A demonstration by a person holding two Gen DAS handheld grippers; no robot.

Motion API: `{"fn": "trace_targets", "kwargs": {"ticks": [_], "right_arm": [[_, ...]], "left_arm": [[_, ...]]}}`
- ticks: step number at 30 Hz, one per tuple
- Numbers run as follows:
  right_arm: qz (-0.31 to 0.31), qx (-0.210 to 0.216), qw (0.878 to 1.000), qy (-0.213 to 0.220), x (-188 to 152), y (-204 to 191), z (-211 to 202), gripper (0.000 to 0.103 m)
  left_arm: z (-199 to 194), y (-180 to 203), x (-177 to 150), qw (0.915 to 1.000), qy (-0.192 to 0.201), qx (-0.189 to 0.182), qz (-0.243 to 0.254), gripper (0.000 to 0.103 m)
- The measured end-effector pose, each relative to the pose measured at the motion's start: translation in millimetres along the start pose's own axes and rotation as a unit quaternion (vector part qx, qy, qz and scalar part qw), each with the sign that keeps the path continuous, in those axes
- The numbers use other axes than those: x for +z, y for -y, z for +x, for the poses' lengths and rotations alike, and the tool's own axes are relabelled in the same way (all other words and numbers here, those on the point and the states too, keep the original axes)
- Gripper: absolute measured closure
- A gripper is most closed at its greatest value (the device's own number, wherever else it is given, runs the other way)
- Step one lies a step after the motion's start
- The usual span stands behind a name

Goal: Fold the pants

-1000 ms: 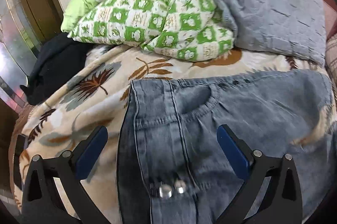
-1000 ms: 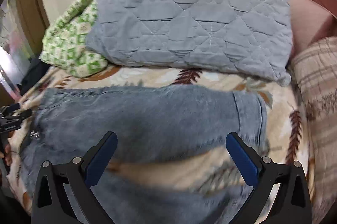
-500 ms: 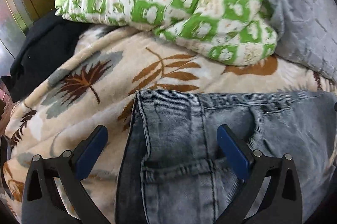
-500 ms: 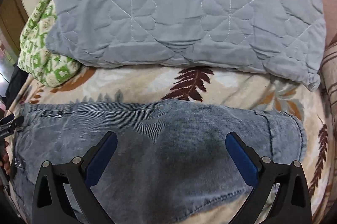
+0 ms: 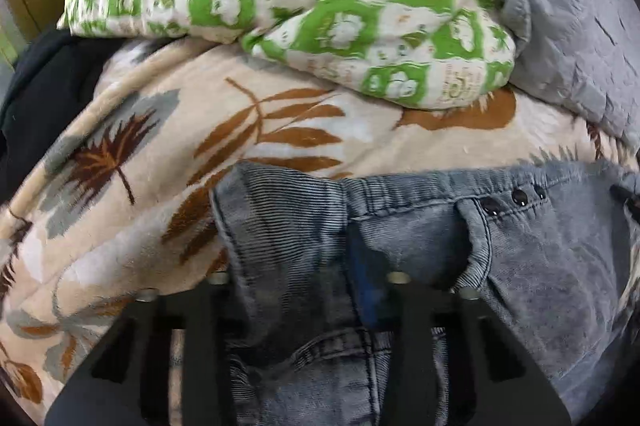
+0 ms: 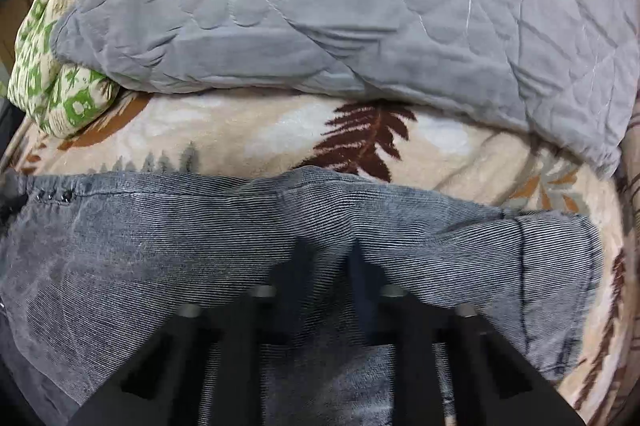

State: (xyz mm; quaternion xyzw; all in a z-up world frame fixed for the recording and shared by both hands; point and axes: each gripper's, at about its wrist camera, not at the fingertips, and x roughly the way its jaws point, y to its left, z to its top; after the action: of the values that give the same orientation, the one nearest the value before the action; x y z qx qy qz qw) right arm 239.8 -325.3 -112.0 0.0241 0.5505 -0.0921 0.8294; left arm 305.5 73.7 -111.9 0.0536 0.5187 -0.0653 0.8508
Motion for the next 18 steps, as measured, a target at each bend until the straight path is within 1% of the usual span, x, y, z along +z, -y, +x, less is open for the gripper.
{"fn": "trace_targets", "kwargs": {"ticks": [2, 4, 7, 11, 14, 18], "right_arm": [[-0.013, -0.008, 1.0, 0.013, -2, -5, -7, 0.099], [-0.017, -0.011, 0.999, 0.028, -5, -7, -16, 0.1], [-0.009, -0.003, 0.999, 0.049, -8, -7, -34, 0.101], [-0.006, 0.008, 0.998, 0.067, -12, -5, -58, 0.101], [0.003, 0.016, 0.997, 0.081, -17, -1, -77, 0.101], [0.008, 0.022, 0.995, 0.094, -24, 3, -95, 0.101]], "left_arm": [[-9, 6, -3, 0.9999, 0.013, -0.001, 0.009, 0.089], [-21, 5, -6, 0.9994, 0.031, -0.011, 0.004, 0.09], [-45, 2, -7, 0.9978, 0.056, -0.036, -0.004, 0.091], [-74, 3, -11, 0.9955, 0.082, -0.047, 0.003, 0.092], [-95, -3, -21, 0.9931, 0.101, -0.061, 0.002, 0.093], [-111, -16, -27, 0.9896, 0.121, -0.077, -0.003, 0.093]]}}
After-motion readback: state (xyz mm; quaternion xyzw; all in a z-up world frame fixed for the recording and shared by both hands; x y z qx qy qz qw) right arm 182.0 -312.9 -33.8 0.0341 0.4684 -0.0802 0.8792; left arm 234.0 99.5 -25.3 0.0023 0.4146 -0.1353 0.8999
